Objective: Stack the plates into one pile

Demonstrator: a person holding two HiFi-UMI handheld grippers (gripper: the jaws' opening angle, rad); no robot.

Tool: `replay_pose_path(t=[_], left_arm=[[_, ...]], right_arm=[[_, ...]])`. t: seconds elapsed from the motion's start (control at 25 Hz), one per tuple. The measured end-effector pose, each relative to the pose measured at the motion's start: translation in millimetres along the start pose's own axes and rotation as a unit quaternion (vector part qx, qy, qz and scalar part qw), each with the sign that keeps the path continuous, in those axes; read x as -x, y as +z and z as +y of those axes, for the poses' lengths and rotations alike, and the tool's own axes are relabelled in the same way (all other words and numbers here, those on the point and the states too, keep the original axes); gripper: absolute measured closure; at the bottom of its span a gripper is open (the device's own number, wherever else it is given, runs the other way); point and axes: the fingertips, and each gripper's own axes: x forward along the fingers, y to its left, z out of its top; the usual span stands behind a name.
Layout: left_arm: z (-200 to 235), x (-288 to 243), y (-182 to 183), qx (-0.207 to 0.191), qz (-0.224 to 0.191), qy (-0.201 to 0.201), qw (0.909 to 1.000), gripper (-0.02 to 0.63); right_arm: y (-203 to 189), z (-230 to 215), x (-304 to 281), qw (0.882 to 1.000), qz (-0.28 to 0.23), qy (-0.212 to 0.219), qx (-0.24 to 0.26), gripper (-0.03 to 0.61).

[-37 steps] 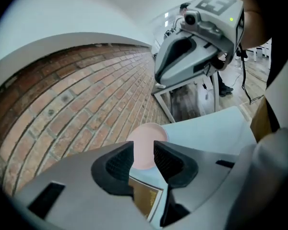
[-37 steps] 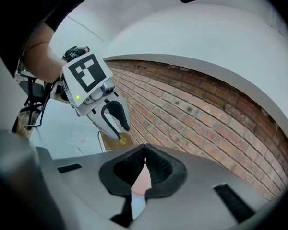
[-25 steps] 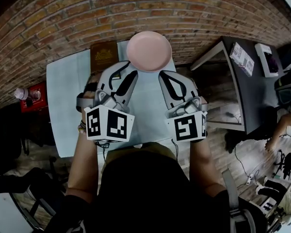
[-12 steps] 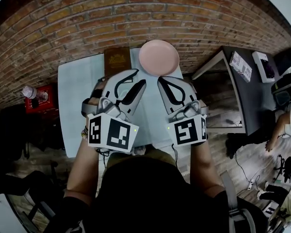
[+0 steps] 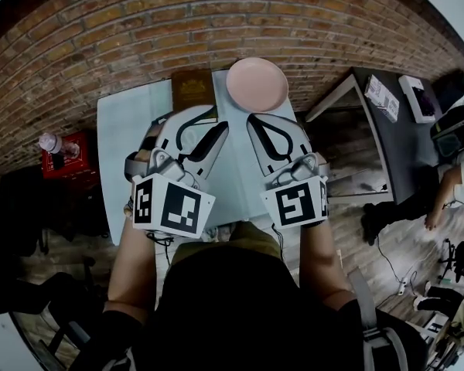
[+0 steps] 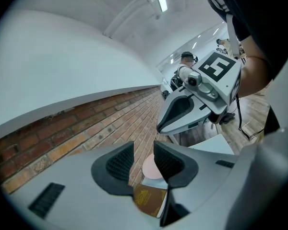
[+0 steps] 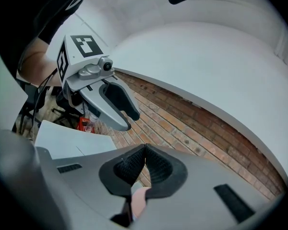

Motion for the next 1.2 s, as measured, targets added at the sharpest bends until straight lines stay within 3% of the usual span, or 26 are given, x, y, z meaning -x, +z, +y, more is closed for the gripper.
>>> replay_pose_path(t=[0.64, 0.68, 0.72, 0.84, 1.04, 1.2], left_arm=[[2.4, 16.1, -14.1, -0.003, 0.017, -0.004, 0.9998, 0.475], [3.6, 17.8, -13.1, 0.003, 0.011, 0.001, 0.9999, 0.505], [5.0, 19.6, -11.8, 0.011, 0.002, 0.006, 0.9999, 0.589], [9.7, 24.9, -8.6, 0.026, -0.015, 0.016, 0.9994, 0.589], [19.9, 30.8, -20.1, -0.015, 0.021, 0.045, 0.9986, 0.589], [22.2, 32.5, -26.3, -0.014, 0.028, 0.047, 0.9984, 0.589]], right_arm=[[12.8, 18.3, -2.9, 1.000, 0.005, 0.006, 0.024, 0.545], [12.6, 20.1, -2.6, 1.000, 0.005, 0.006, 0.026, 0.545], [12.6, 21.5, -2.6, 1.000, 0.005, 0.006, 0.027, 0.545], [14.9, 23.7, -3.6, 1.000, 0.004, 0.008, 0.029, 0.545], [19.5, 27.5, -6.9, 0.999, 0.006, 0.014, 0.045, 0.545], [21.3, 29.8, -11.0, 0.999, 0.003, 0.016, 0.047, 0.545]])
